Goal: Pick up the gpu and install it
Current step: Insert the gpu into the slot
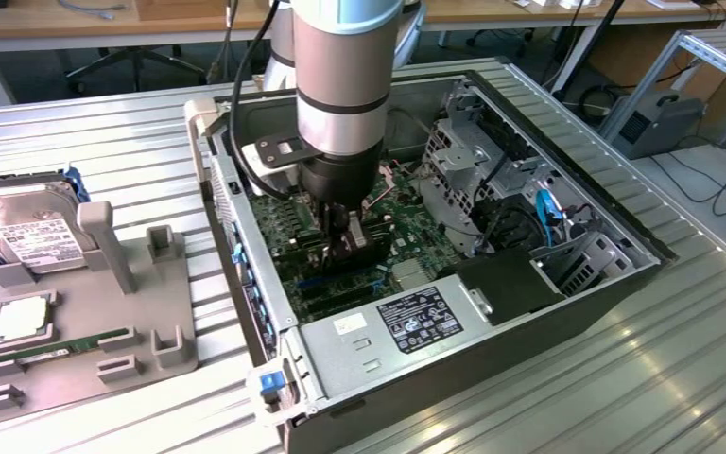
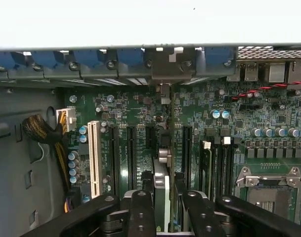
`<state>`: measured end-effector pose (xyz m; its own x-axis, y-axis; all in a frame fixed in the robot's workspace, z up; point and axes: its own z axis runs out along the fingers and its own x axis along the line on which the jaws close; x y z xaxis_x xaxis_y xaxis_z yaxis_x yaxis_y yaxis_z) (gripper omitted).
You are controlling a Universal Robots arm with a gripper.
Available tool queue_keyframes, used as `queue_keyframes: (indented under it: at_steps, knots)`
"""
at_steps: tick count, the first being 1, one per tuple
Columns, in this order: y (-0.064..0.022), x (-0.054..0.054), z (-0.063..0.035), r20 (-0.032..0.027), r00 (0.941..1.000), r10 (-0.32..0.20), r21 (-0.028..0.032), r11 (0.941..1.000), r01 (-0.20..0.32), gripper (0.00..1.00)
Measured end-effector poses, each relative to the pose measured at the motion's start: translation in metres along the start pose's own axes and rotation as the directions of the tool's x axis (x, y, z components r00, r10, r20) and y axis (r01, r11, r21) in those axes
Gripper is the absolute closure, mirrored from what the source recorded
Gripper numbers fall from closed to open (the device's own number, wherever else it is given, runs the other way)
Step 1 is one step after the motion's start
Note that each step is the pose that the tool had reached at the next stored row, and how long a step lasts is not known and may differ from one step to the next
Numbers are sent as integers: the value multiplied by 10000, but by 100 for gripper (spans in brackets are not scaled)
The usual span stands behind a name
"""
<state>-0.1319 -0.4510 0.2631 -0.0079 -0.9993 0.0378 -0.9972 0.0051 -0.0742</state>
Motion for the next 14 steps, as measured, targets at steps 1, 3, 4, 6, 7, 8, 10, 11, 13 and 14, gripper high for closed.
queue_keyframes:
  at_steps: [1,3,4,6,7,8,10,11,13,14]
  knots:
    - [0,-5,-1,0,10000,-2,0,10000,2,73]
    - [-2,-7,-12,1,10000,-3,1,10000,3,73]
    - [-2,-9,-19,3,10000,-3,2,10000,3,73]
    - [-4,-10,-44,2,10000,-3,3,10000,2,73]
    - [-5,-10,-57,2,10000,-2,3,10000,2,73]
    - [-5,-10,-69,0,10000,-2,3,10000,2,73]
    - [-7,-9,-89,1,10000,-2,3,10000,2,73]
    - [-7,-10,-91,3,10000,-2,5,10000,2,73]
    - [-7,-13,-93,2,10000,-1,4,10000,1,73]
    - [-6,-16,-93,1,10000,0,3,10000,0,73]
